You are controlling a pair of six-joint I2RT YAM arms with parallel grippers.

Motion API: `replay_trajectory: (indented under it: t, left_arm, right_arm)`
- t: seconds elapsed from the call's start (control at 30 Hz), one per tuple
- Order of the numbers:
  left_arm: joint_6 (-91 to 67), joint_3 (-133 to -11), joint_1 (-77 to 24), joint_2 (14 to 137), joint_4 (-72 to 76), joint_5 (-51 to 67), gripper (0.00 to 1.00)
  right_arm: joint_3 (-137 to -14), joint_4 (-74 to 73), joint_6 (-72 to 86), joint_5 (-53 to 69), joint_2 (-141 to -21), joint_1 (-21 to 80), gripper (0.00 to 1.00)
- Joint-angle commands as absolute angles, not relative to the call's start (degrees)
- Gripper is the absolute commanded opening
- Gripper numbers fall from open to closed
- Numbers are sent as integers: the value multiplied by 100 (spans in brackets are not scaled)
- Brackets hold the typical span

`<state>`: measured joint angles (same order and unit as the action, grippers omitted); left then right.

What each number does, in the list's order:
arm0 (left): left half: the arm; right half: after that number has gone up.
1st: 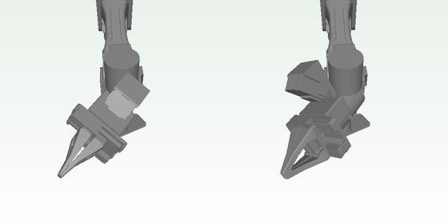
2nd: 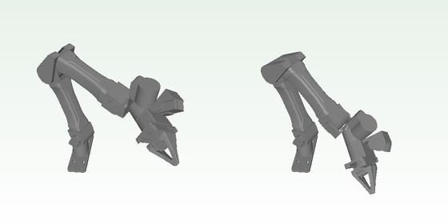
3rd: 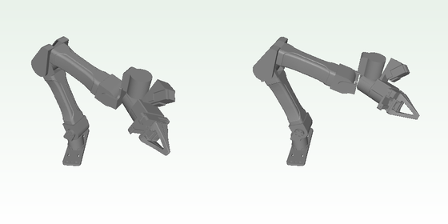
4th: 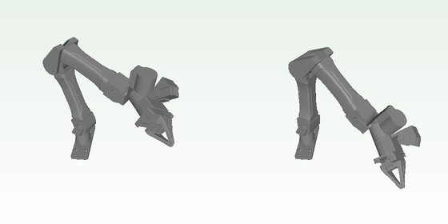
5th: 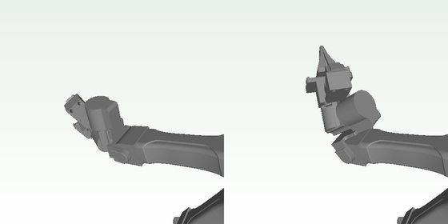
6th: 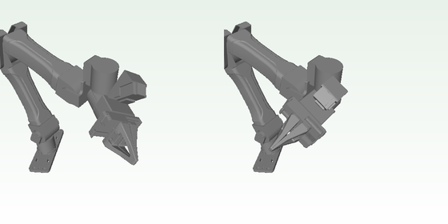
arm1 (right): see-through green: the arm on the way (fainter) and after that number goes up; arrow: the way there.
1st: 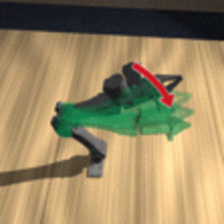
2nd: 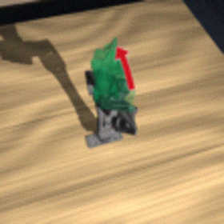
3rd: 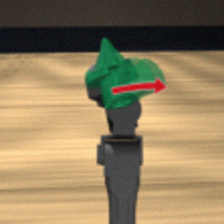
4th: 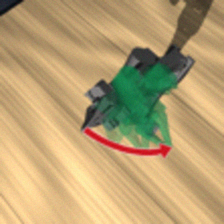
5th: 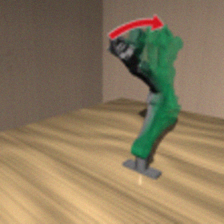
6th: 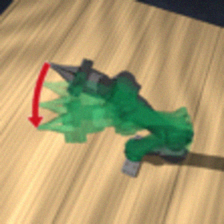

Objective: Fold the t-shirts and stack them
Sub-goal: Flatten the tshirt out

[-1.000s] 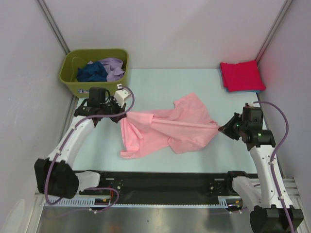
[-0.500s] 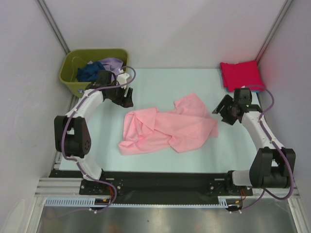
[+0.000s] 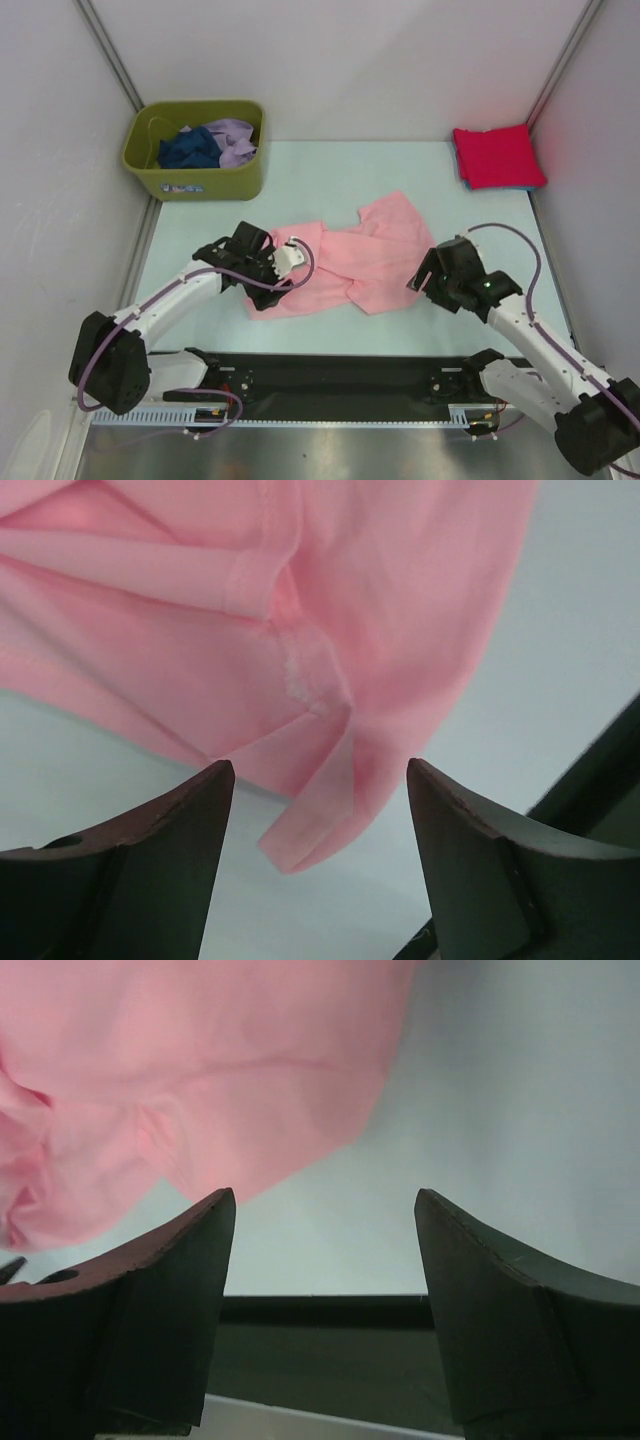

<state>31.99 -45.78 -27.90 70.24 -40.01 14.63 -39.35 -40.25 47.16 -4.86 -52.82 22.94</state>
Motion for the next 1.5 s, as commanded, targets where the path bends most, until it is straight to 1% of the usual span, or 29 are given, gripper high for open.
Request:
replay_trajectory:
  t: [0.0, 0.1, 0.17, 0.2, 0.23, 0.3, 0.33, 0.4, 0.43, 0.47, 0.53, 0.57, 0.6, 0.63, 0.7, 0.73, 0.8, 0.83, 0.9, 0.93, 1.03, 1.07, 1.17, 1.23, 1.27, 1.3, 1.33, 1.4, 1.47]
  left_arm:
    - [3287, -4562, -2812, 7022, -3359, 616, 76]
    - [3270, -4500, -2821, 7329, -3024, 545, 76]
    - [3243, -4535, -2856, 7619, -2884, 632, 72]
    - [3191, -4553, -2856, 7681, -2857, 676, 68]
    - [3173, -4570, -2856, 7734, -2839, 729, 56]
    - [3112, -4632, -2856, 7805, -2856, 887, 44]
    - [3111, -4649, -2856, 7813, -2874, 940, 37]
    - [3138, -4658, -2856, 7752, -2953, 1028, 29]
    - [3164, -4632, -2856, 7717, -2971, 1037, 19]
    - [3190, -4632, -2848, 7630, -3049, 1037, 14]
    - [3234, -4632, -2821, 7515, -3120, 1055, 0]
    - [3234, -4658, -2760, 7428, -3225, 1107, 0]
    - [3217, -4710, -2699, 7253, -3278, 1247, 0]
    - [3173, -4920, -2611, 7147, -3357, 1370, 0]
    - [3050, -5307, -2068, 6944, -3734, 1869, 0]
    - [2998, -5796, -1561, 6769, -3988, 2464, 0]
    - [2909, -6317, -1040, 6645, -4226, 2995, 0]
    - [2892, -6780, -619, 6558, -4393, 3450, 0]
    - [2795, -7161, -292, 6495, -4543, 3786, 0]
    - [2769, -7511, -46, 6443, -4666, 4040, 0]
    - [2514, -8207, 472, 6364, -4755, 4341, 0]
    - [2305, -8366, 605, 6355, -4729, 4516, 0]
    - [1953, -9016, 1027, 6346, -4632, 4667, 0]
    - [1811, -9376, 1351, 6337, -4649, 4816, 0]
    - [1663, -9474, 1484, 6346, -4667, 4947, 0]
    - [1600, -9579, 1598, 6328, -4719, 5279, 0]
    - [1565, -9754, 1774, 6319, -4850, 5439, 0]
    - [1582, -9861, 1802, 6206, -4974, 5703, 0]
    - [1600, -9809, 1810, 6126, -5036, 5862, 0]
  right_arm:
    - [-3525, -3947, 5879, -853, -5413, 2803, 77]
    - [-3314, -3509, 6064, -669, -5782, 2935, 80]
    - [-3313, -3271, 6038, -799, -6028, 2971, 82]
    - [-3305, -3156, 5890, -974, -6090, 2971, 82]
    - [-3270, -2981, 5784, -1019, -6143, 2962, 81]
    - [-3199, -2498, 5556, -994, -6266, 2875, 79]
    - [-3156, -2305, 5476, -845, -6319, 2796, 76]
    - [-2980, -1803, 5388, -449, -6485, 2655, 57]
    - [-2936, -1732, 5388, -413, -6512, 2620, 47]
    - [-2901, -1653, 5370, -352, -6556, 2584, 32]
    - [-2874, -1626, 5309, -299, -6592, 2479, 21]
    - [-2891, -1704, 5291, -264, -6557, 2444, 5]
    - [-3040, -1792, 5248, -281, -6417, 2322, 0]
    - [-3145, -1897, 5108, -281, -6312, 2242, 0]
    - [-3453, -2328, 4923, -308, -6048, 2023, 0]
    - [-3828, -2660, 4687, -247, -5795, 1665, 0]
    - [-4234, -2969, 4457, 182, -5538, 1145, 0]
    - [-4689, -3101, 4308, 367, -5328, 603, 0]
    - [-5200, -3479, 3895, 834, -5221, 204, 0]
    - [-5743, -3802, 3772, 1018, -5195, -137, 0]
    - [-6686, -4462, 3306, 1256, -5334, -395, 0]
    - [-7350, -4613, 3139, 1361, -5500, -456, 0]
    - [-8468, -5079, 2980, 1450, -5703, -492, 0]
    - [-8980, -5333, 2918, 1441, -5722, -510, 0]
    - [-9191, -5396, 2901, 1476, -5730, -510, 0]
    - [-9672, -5475, 2900, 1494, -5757, -518, 0]
    - [-9868, -5580, 2909, 1564, -5766, -519, 0]
    - [-10272, -5616, 2927, 1713, -5757, -519, 0]
    - [-10345, -5625, 3006, 1950, -5748, -519, 0]
